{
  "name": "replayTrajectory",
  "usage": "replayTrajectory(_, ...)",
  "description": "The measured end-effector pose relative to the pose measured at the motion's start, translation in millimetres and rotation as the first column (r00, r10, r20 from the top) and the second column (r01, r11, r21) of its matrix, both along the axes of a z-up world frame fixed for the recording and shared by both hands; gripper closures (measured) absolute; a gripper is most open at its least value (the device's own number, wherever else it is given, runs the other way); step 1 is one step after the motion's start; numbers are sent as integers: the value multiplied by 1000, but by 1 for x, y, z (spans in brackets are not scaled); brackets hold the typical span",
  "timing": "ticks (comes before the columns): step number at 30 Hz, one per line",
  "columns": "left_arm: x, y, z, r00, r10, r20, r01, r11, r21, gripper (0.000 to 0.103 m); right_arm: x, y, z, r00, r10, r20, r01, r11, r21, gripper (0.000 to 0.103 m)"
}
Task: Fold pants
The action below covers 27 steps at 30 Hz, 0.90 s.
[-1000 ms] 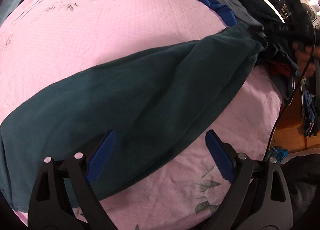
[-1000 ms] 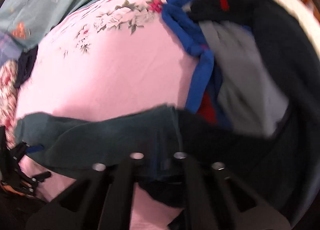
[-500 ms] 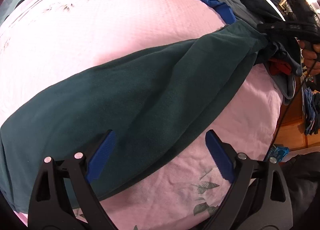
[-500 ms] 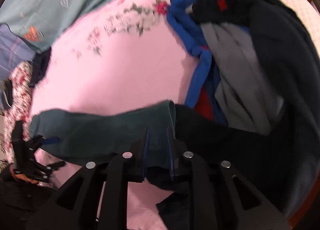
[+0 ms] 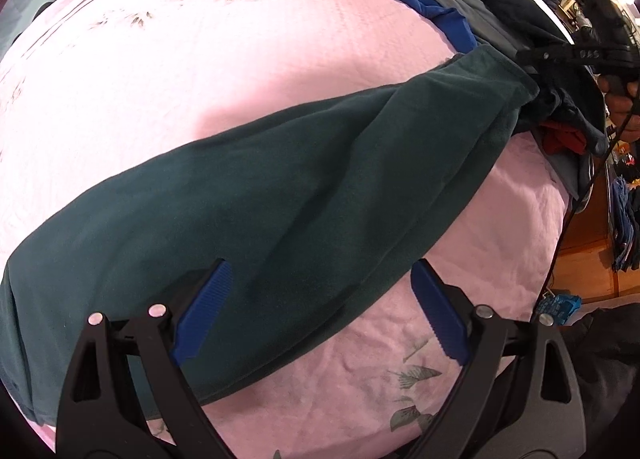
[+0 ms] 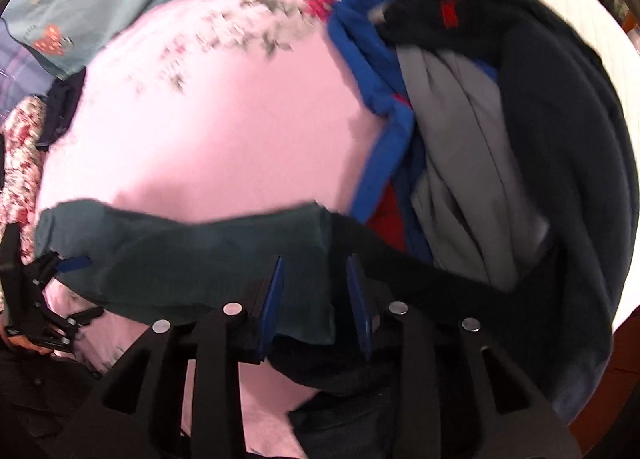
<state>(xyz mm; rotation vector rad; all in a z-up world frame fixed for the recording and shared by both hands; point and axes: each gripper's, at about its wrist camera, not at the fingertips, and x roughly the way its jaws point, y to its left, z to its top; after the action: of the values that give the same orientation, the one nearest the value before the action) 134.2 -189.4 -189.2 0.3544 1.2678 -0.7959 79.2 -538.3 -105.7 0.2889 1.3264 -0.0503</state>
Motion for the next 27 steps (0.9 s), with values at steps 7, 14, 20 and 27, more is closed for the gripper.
replayTrajectory(7, 3, 2, 0, 1000, 9, -3, -9, 1000, 3, 10, 2, 17, -8, 996, 83, -29, -83, 997, 7, 102)
replayTrajectory(14, 5, 2, 5, 1000, 3, 2, -3, 1000, -10, 11, -6, 7, 57, 970, 77, 229, -99, 991, 86, 102)
replayTrajectory(20, 0, -5, -2, 999, -29, -31, 29, 1000, -5, 10, -32, 4, 4, 989, 134, -67, -137, 990, -44, 102)
replayTrajectory(27, -1, 0, -4, 999, -29, -36, 29, 1000, 4, 10, -24, 6, 24, 998, 46, -48, -51, 993, -109, 79)
